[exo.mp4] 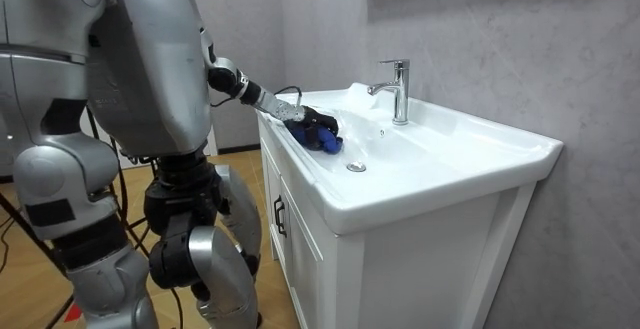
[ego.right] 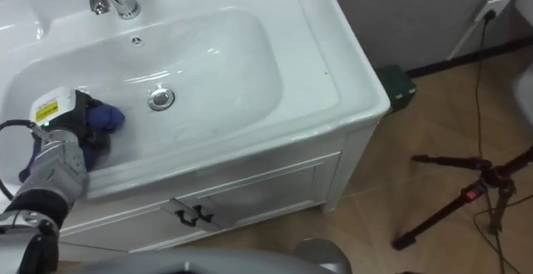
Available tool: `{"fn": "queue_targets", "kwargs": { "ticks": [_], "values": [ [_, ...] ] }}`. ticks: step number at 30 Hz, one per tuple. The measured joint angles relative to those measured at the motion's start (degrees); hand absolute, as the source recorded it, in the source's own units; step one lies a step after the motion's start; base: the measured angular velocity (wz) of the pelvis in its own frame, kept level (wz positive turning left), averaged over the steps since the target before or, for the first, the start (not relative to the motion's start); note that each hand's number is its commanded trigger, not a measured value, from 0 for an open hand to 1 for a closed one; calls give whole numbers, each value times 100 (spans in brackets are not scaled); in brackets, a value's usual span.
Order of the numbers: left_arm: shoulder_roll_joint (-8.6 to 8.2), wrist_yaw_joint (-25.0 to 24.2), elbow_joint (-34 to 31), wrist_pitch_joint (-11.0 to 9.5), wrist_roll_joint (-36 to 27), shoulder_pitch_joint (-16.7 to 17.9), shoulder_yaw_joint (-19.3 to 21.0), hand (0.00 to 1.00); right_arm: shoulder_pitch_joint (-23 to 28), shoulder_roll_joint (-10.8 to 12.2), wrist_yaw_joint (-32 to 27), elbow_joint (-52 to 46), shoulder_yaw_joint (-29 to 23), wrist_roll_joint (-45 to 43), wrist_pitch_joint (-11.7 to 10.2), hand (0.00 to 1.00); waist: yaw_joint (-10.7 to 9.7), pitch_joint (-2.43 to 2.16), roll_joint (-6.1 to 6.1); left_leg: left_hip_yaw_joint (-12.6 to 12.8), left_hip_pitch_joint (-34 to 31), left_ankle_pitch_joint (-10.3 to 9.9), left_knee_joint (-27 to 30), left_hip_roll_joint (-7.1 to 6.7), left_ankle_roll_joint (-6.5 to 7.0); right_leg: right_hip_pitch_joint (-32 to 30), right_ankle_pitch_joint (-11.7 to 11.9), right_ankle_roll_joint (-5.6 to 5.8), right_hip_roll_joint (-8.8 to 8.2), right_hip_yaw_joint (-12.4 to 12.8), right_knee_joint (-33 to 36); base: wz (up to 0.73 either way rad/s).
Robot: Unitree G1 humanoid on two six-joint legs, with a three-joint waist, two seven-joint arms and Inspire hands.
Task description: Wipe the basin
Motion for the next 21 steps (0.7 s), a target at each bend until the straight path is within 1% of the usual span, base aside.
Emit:
{"fn": "queue_targets", "kwargs": {
  "ticks": [3,4,6,7,8,10,11,14,18,19,21],
  "values": [
    [26,75,-169,7,53,101,69,100,51,-17,1,-13,-1,-1,-36,0,20,2,8,1,-12,-3,10,13,-4,-2,-7,-9,0,-27,-5,4],
    [49,68,-176,21,58,101,77,100,52,-32,6,-13,-2,18,-35,0,32,-4,32,-11,-12,-3,16,14,-5,7,-11,-15,1,-35,-6,0],
    [74,35,-171,37,58,103,77,100,54,-67,15,-17,-54,25,-36,0,35,5,52,-49,-14,-3,32,13,-5,25,-13,-18,1,-56,-6,4],
    [77,16,-183,64,59,106,77,100,55,-92,25,-47,-118,35,-34,0,35,0,99,-64,-32,-3,43,15,-6,26,-14,-19,1,-76,-8,8],
    [80,3,-187,74,60,106,77,100,49,-112,22,-75,-224,88,-40,0,28,18,129,-65,-46,-4,44,19,-6,22,-14,-19,1,-102,-9,9],
    [105,-35,-187,74,60,114,76,100,43,-146,7,-102,-235,194,-67,0,21,41,172,-65,-48,-4,40,19,-6,23,-18,-23,1,-124,-2,8],
    [139,-63,-187,74,60,121,72,100,43,-148,5,-113,-241,207,-108,0,14,44,189,-70,-49,-3,33,20,-6,23,-24,-33,1,-140,3,6],
    [210,-68,-260,73,58,217,68,100,42,-151,0,-121,-231,312,-158,0,12,45,185,-46,-46,-3,34,27,-6,23,-59,-57,1,-149,31,2],
    [229,-34,-316,73,77,291,68,100,43,-154,7,-147,-217,399,-163,0,-2,49,152,-66,-86,-3,65,26,-8,0,-101,-73,-1,-142,90,0],
    [231,-26,-324,79,81,290,51,100,30,-160,10,-148,-201,384,-176,0,-26,50,145,-79,-142,-2,124,38,-9,-39,-112,-76,-10,-150,128,6],
    [236,-28,-319,152,96,177,-26,100,-59,-164,23,-87,-195,424,-227,0,-26,66,135,-190,-296,-2,243,51,-9,-128,-120,-87,-12,-156,220,6]
  ]
}}
